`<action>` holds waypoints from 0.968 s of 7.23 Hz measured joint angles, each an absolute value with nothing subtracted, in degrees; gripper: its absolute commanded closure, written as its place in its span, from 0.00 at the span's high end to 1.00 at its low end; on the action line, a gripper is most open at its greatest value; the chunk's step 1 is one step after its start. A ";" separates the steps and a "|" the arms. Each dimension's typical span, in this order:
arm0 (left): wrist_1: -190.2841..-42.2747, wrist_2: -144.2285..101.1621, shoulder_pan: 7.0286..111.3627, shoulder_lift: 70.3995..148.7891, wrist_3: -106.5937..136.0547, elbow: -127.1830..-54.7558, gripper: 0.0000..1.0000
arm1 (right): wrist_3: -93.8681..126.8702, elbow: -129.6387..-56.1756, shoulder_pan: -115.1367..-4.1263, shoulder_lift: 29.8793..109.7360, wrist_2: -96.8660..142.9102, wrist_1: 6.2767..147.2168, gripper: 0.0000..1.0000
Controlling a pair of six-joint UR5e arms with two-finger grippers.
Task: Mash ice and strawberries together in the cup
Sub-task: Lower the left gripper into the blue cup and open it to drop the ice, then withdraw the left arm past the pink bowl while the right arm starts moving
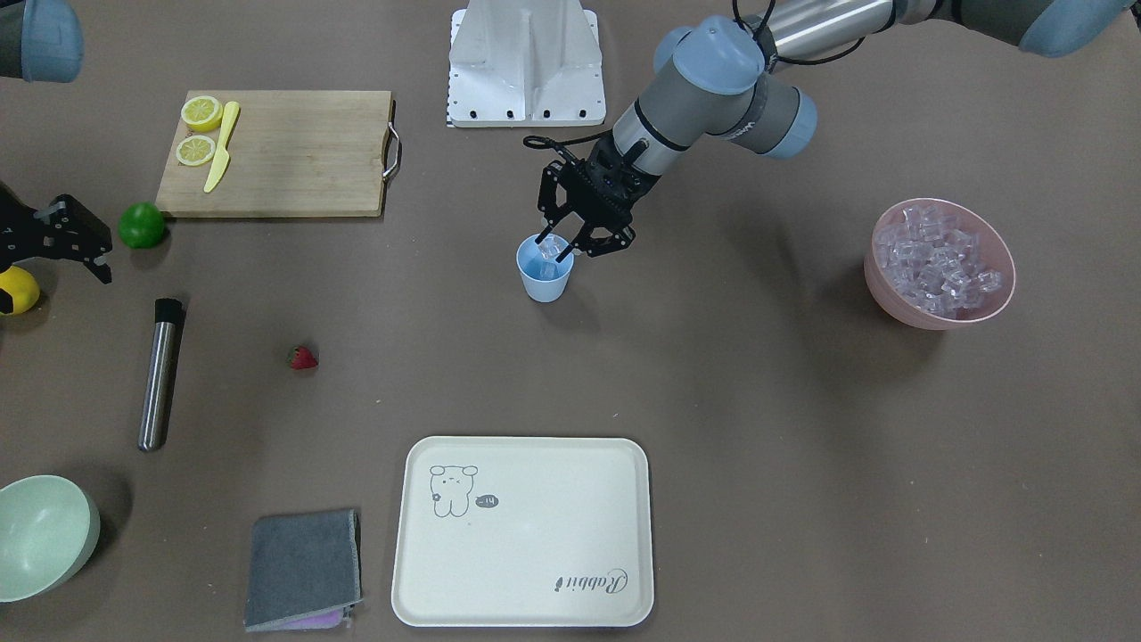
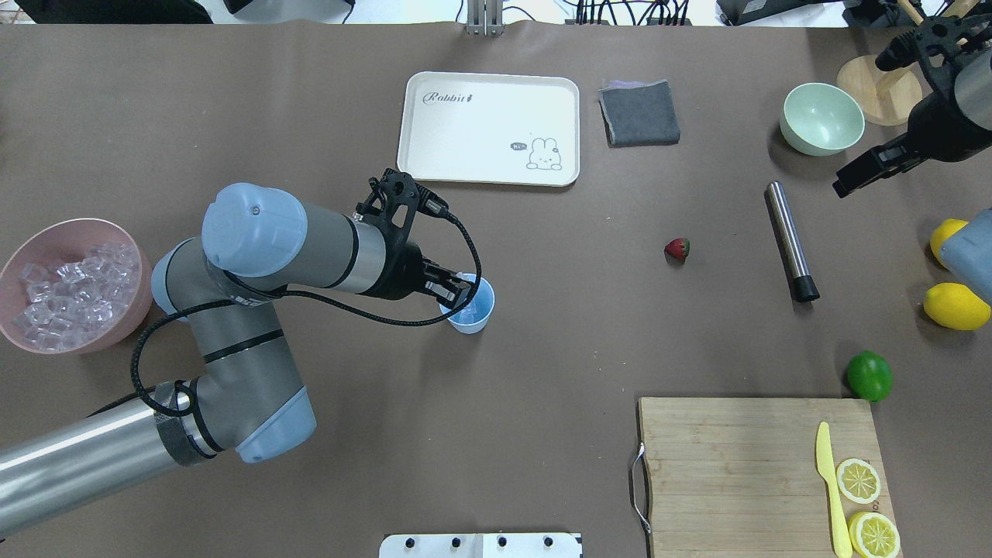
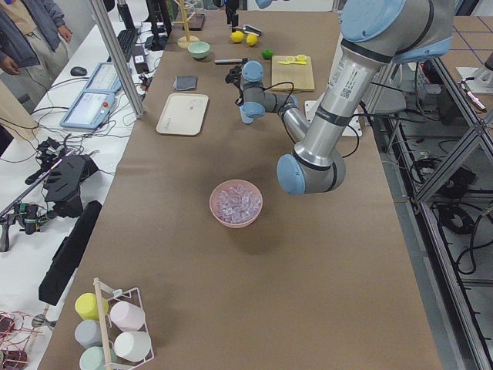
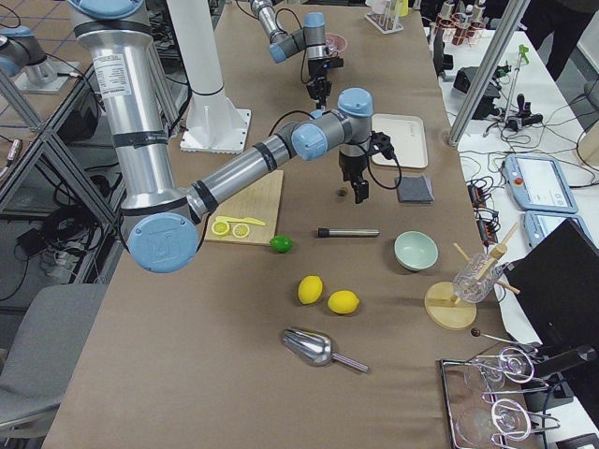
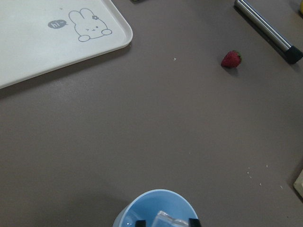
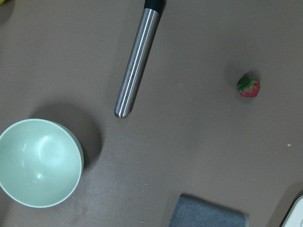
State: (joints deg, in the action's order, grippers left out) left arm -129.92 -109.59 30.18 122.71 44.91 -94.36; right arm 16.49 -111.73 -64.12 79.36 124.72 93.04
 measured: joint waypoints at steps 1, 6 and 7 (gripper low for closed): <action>-130.07 -109.26 29.84 122.87 44.91 -93.96 0.59 | 16.48 -111.73 -64.12 79.36 124.72 93.01 1.00; -135.63 -109.09 29.96 122.56 45.61 -92.69 0.97 | 16.44 -111.96 -64.20 79.45 124.74 93.06 1.00; -135.73 -109.23 30.77 122.21 45.61 -93.13 0.97 | 16.40 -111.99 -64.19 79.44 124.79 93.06 1.00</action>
State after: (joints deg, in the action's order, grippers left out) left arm -135.73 -109.23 30.77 122.21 45.61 -93.13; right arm 16.40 -111.99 -64.19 79.44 124.79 93.06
